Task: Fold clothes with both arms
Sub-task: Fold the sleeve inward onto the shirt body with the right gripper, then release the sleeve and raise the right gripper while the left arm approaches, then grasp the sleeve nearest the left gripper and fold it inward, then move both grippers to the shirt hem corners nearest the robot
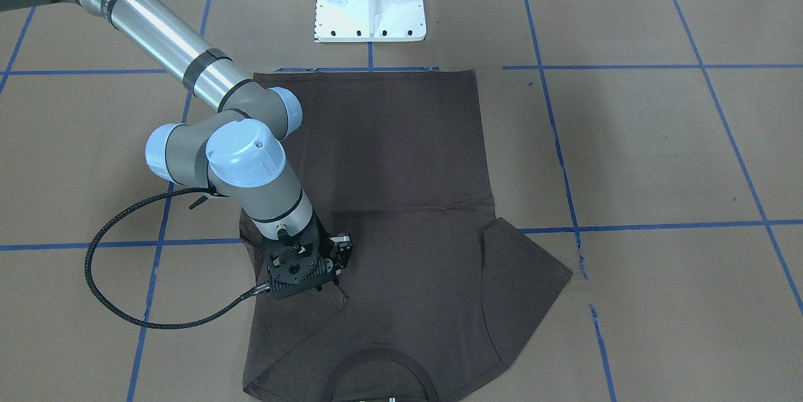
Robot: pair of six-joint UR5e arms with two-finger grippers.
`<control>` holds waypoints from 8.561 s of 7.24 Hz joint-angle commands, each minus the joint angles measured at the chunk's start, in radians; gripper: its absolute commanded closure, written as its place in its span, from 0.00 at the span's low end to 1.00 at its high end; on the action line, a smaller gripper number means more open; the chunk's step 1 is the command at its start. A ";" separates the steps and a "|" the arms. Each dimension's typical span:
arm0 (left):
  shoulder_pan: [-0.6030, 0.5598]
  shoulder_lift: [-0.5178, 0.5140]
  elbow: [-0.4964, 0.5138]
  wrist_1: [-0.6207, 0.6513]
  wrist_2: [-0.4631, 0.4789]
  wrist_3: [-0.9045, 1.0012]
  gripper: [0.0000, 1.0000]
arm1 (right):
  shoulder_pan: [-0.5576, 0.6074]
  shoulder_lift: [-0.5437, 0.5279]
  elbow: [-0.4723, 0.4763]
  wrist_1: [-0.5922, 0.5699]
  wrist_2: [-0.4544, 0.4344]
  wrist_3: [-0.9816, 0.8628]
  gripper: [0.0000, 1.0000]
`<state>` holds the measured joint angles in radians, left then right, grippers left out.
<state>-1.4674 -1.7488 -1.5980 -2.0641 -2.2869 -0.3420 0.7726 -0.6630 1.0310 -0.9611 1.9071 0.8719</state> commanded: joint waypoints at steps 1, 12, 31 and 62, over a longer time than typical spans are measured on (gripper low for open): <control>0.060 -0.050 -0.002 -0.002 0.003 -0.075 0.00 | 0.031 -0.032 0.038 -0.014 0.065 0.070 0.00; 0.679 -0.320 0.285 -0.208 0.627 -0.907 0.02 | 0.191 -0.296 0.630 -0.692 0.371 -0.100 0.00; 0.694 -0.368 0.397 -0.251 0.675 -0.902 1.00 | 0.191 -0.293 0.639 -0.691 0.375 -0.099 0.00; 0.765 -0.285 -0.345 0.256 0.460 -0.861 0.00 | -0.523 -0.833 0.974 -0.283 -0.224 0.702 0.01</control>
<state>-0.7025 -2.0329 -1.9409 -1.8096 -1.8269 -1.2026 0.2631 -1.4947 2.0118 -1.2443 1.6756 1.5732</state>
